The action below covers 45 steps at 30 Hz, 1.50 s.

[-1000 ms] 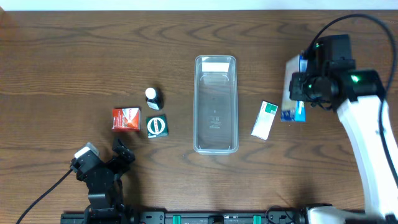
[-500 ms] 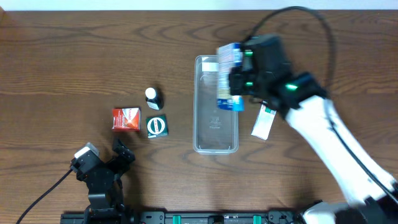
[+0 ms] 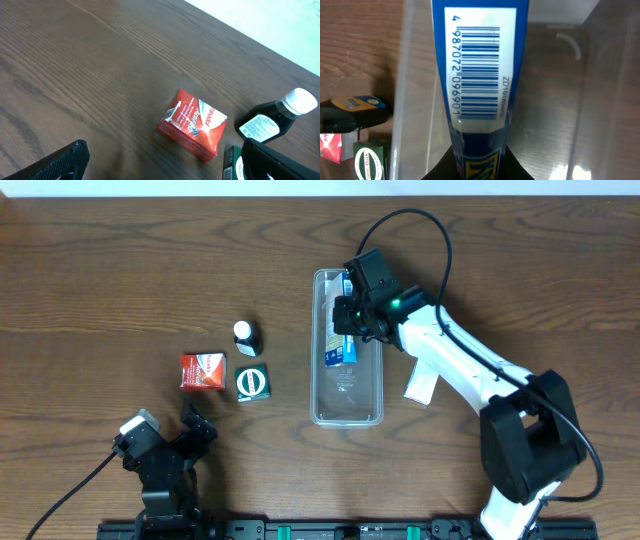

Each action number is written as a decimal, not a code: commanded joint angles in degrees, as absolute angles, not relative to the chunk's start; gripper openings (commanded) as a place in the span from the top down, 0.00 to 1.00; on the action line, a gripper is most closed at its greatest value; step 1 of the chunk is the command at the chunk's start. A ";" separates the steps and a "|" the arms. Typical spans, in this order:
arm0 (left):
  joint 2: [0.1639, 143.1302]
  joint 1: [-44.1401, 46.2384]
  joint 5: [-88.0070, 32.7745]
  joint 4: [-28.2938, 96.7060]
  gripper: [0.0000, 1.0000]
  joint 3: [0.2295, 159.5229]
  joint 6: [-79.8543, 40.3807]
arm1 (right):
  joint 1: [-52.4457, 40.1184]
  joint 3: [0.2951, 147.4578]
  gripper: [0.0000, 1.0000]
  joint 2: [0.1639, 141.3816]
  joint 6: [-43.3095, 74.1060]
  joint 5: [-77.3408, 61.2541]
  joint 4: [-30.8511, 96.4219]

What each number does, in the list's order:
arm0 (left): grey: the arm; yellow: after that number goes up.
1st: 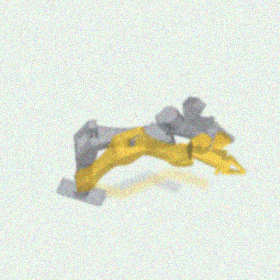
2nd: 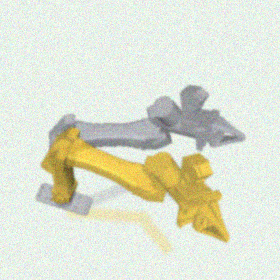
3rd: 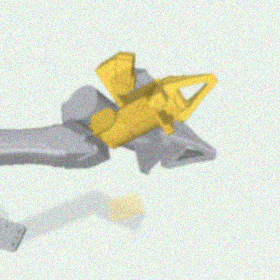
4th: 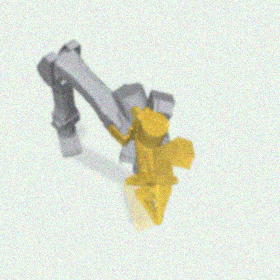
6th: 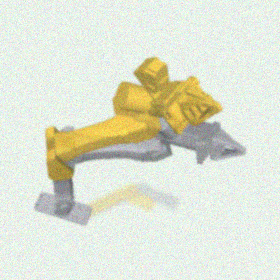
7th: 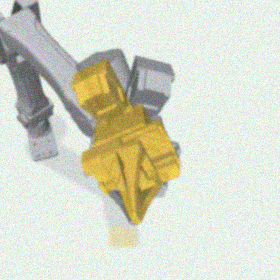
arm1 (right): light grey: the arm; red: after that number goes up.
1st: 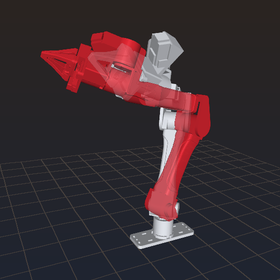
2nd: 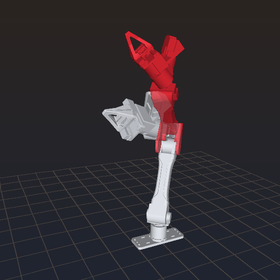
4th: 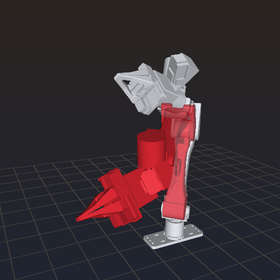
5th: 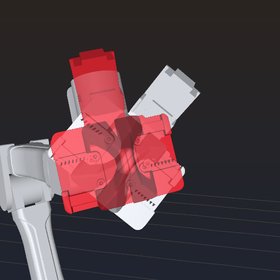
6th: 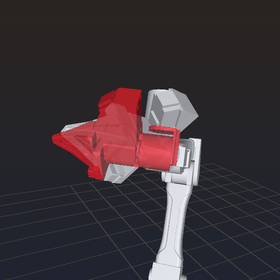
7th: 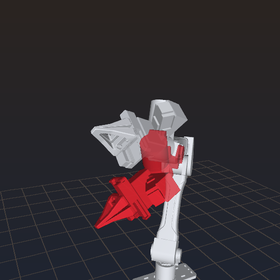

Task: Pack container
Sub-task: 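Carry the blue box into the clear container and lower it along the left side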

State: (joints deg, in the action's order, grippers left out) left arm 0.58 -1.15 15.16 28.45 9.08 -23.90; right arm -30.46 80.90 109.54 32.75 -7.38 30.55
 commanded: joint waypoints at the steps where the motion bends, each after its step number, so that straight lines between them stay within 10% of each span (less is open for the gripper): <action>1: 0.23 -1.54 15.49 28.58 0.02 8.03 -23.16 | -30.50 80.97 0.85 110.10 36.40 -9.28 29.93; 10: 0.23 -1.54 15.49 28.58 0.02 8.03 -23.16 | -30.50 80.88 0.45 110.17 40.49 -10.24 29.56; 45: 0.23 -1.54 15.49 28.58 0.02 8.03 -23.16 | -27.33 80.90 0.49 98.56 32.23 -1.89 38.63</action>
State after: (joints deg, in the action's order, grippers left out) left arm 0.58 -1.15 15.16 28.42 9.08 -23.90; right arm -27.59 80.88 102.39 34.96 -9.08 37.15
